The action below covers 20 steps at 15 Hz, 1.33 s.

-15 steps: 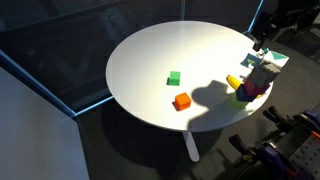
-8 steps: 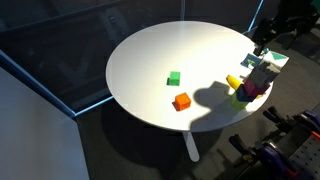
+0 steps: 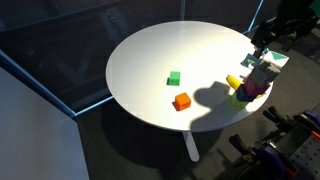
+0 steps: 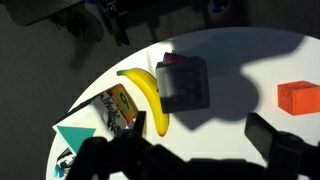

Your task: Take the gray block from the stack and put it on the table

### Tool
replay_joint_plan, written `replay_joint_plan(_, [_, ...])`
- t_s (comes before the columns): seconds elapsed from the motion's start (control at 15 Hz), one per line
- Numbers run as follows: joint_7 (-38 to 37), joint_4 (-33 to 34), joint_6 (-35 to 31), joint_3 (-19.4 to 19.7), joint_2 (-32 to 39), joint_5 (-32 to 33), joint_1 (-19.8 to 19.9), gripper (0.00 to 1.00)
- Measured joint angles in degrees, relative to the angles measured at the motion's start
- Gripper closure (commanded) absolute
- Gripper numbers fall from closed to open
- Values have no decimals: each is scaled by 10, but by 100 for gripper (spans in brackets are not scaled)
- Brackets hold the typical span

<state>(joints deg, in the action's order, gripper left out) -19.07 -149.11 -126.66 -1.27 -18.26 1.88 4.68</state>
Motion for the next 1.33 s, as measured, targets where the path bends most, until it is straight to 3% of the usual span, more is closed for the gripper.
replay_joint_plan(1.33, [15, -61, -85, 4, 21, -1, 0, 0])
